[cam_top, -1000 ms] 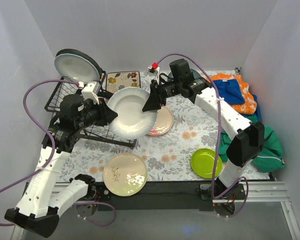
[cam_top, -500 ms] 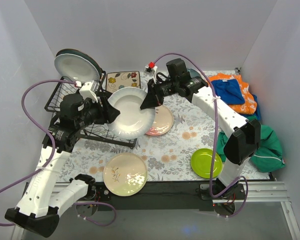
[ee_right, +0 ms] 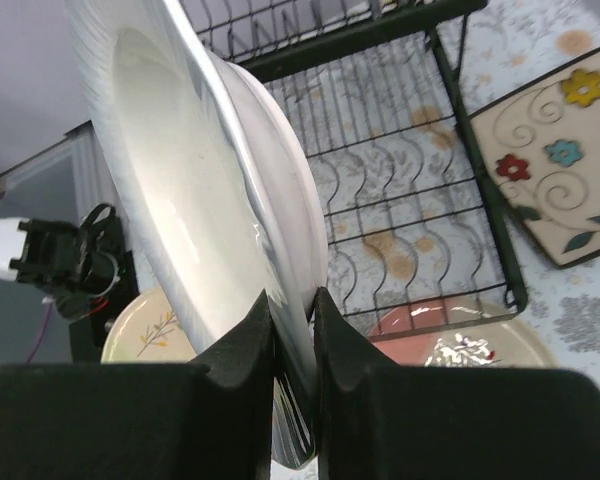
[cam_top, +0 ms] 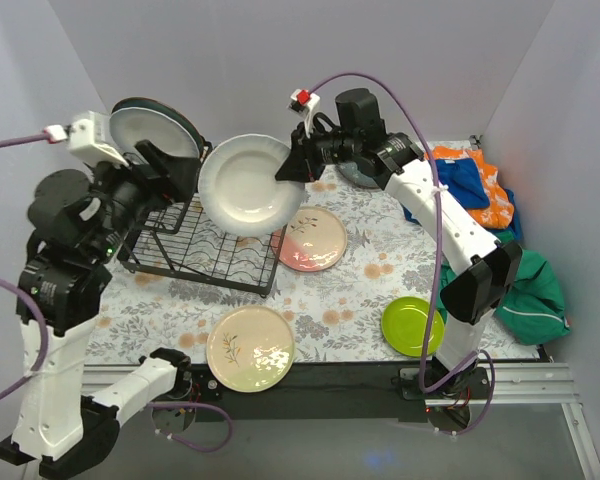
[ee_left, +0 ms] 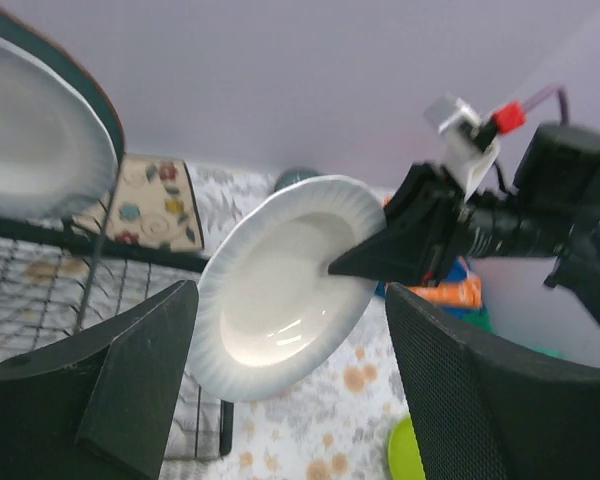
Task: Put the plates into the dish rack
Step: Pass the plate from the left arm to the right, then insert the plate into the dish rack
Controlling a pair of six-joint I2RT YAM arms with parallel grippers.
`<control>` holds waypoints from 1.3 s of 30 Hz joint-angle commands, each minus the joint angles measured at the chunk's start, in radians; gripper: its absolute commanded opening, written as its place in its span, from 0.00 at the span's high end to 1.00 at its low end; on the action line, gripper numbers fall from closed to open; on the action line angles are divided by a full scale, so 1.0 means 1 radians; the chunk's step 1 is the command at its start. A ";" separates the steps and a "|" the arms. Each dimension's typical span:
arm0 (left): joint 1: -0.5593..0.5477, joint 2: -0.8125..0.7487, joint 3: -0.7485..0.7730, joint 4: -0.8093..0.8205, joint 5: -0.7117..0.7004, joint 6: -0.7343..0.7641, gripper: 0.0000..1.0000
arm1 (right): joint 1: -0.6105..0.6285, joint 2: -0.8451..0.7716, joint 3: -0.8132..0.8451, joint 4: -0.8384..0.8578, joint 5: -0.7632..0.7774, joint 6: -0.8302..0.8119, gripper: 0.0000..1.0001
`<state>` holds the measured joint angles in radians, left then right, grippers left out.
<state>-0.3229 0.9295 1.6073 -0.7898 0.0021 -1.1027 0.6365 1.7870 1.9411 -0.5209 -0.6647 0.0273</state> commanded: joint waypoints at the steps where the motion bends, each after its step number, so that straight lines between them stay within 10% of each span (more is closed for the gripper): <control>1: -0.001 0.060 0.283 -0.127 -0.212 0.055 0.25 | 0.037 0.047 0.220 0.136 0.114 0.031 0.99; 39: -0.002 0.038 0.419 0.054 -0.238 0.178 0.21 | 0.385 0.483 0.575 1.022 0.780 -0.125 0.99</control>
<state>-0.3229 0.9600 2.0144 -0.7303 -0.2226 -0.9524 1.0153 2.2902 2.4256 0.1566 0.0429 -0.0608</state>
